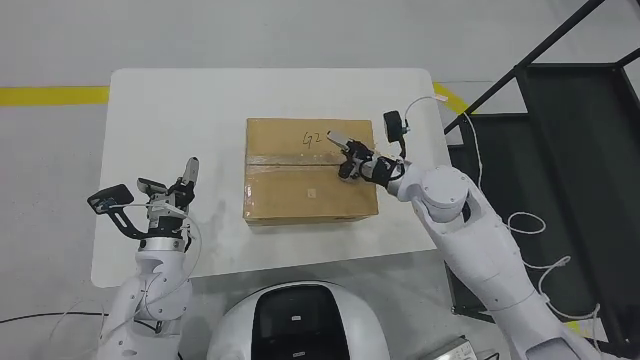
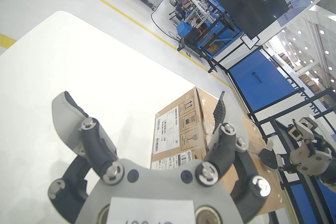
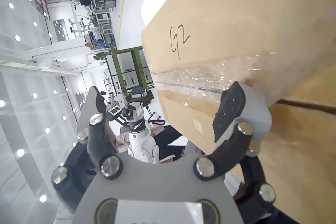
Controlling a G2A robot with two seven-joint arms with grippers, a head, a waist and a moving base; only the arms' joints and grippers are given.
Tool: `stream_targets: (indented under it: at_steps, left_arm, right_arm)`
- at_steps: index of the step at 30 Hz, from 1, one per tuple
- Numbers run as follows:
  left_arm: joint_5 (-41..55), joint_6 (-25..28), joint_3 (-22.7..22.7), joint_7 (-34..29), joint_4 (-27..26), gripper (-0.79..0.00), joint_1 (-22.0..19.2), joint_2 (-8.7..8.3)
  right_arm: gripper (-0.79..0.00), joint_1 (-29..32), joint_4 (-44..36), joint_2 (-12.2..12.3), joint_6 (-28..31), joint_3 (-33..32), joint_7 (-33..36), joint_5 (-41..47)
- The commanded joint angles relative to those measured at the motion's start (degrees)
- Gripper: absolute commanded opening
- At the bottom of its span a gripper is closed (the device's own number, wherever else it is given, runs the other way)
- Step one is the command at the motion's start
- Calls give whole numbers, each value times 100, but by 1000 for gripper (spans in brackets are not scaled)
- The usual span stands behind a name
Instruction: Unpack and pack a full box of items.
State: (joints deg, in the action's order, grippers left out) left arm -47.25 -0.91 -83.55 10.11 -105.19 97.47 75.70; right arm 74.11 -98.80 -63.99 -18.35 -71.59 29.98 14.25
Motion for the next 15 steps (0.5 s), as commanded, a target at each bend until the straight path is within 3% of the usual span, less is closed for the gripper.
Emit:
stream_targets:
  at_steps: [1,15]
  left_arm:
    - [0,0,0,0,0,0,0,0]
    - [0,0,0,0,0,0,0,0]
  right_arm:
    - [0,207,-144,29,-68,-188,-59,5]
    - [0,1016,-670,130,354,-1074,-220,122]
